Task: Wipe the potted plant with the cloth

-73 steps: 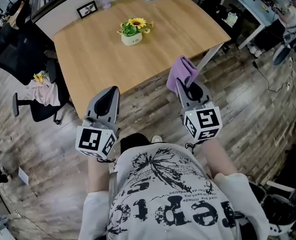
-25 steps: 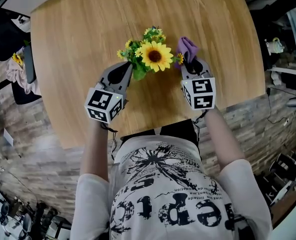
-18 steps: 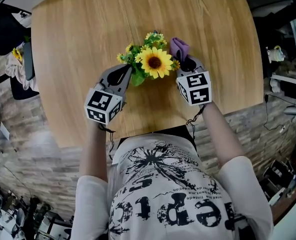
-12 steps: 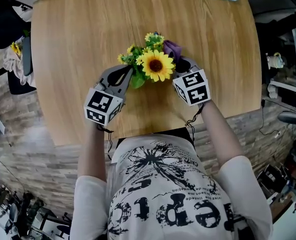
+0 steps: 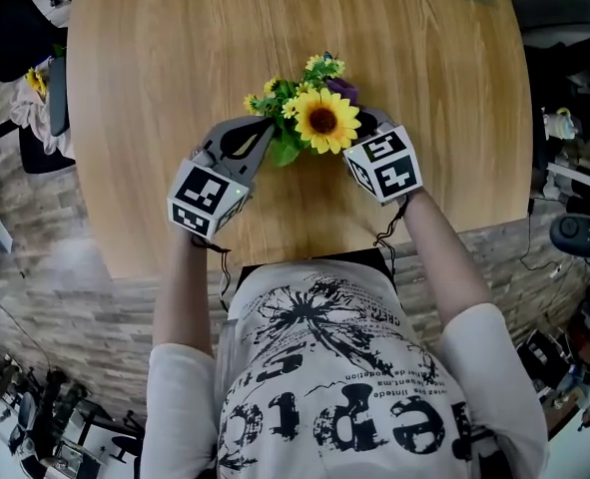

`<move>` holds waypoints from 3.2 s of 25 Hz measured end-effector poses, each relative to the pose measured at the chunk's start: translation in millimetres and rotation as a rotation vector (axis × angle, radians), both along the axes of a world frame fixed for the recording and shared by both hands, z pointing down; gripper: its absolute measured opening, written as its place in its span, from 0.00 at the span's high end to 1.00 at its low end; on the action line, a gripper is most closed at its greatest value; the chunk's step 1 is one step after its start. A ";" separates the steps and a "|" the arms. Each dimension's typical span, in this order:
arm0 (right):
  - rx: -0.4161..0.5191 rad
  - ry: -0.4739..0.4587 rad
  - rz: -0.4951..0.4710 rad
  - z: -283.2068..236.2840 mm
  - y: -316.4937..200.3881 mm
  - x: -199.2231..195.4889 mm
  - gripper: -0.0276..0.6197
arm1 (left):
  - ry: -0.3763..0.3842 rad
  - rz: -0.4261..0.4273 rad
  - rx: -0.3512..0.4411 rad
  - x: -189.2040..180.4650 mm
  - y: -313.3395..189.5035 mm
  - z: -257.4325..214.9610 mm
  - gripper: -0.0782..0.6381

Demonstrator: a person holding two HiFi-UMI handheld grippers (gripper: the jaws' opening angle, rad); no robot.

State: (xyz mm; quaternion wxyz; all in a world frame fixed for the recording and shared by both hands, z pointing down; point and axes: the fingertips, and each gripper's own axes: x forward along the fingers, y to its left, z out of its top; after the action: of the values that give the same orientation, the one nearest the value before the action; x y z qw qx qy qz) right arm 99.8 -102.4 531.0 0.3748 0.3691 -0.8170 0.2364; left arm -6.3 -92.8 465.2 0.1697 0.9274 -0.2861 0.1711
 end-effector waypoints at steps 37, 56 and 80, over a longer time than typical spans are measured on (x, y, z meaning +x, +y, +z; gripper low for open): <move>-0.147 -0.056 0.154 -1.6 89.5 -59.5 0.84 | 0.062 0.069 0.043 -3.9 -12.9 -1.2 0.89; -0.228 -0.170 0.011 -6.9 84.2 -133.9 0.84 | 0.126 0.061 0.054 -7.1 -7.0 -6.1 0.89; -0.317 -0.014 0.208 -13.9 96.2 17.7 0.84 | 0.102 -0.083 0.036 -8.9 -9.7 -0.3 0.89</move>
State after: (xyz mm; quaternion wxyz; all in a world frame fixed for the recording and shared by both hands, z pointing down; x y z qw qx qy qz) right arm 117.5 -6.2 517.1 0.3963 0.3863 -0.7293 0.4023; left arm -15.2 -102.5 464.9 0.1740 0.9252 -0.3184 0.1113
